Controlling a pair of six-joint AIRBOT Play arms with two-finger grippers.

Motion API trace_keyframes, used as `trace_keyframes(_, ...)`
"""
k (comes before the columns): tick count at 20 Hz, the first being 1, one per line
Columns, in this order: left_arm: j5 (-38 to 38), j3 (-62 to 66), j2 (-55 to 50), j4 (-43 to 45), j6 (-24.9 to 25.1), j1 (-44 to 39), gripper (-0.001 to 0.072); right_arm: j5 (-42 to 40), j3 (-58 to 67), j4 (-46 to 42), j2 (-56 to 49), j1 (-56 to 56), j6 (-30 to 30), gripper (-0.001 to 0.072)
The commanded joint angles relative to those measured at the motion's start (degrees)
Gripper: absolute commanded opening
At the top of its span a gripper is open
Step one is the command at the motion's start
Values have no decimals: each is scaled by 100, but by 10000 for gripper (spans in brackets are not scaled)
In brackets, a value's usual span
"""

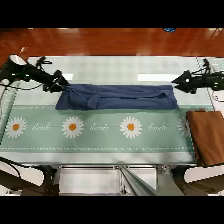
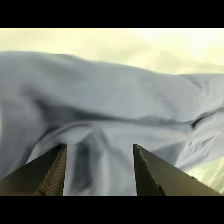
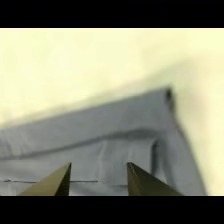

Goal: Fold the shirts.

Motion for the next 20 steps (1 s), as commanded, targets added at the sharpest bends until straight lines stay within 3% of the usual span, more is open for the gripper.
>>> trace_keyframes(1,-748,79,490,625,-48,516,507,391,400,-81,50,-627,133,406)
trace_keyframes(3,-457,-354,1209,876,-17,693,507,369,387,-409,57,-973,227,406)
trace_keyframes(5,367,-1176,2140,866,17,699,507,415,337,-737,-48,-1067,260,407)
trace_keyframes(8,1423,-2542,3536,828,105,348,507,680,330,-767,-404,-944,149,415)
trace_keyframes(10,1609,-3130,4148,824,103,35,507,811,332,-732,-636,-787,105,416)
trace_keyframes(17,1794,-3427,4500,664,-20,-669,507,1043,332,-643,-1084,-138,-22,416)
trace_keyframes(20,1886,-3427,4446,629,-46,-807,507,1060,332,-116,-1255,286,-232,415)
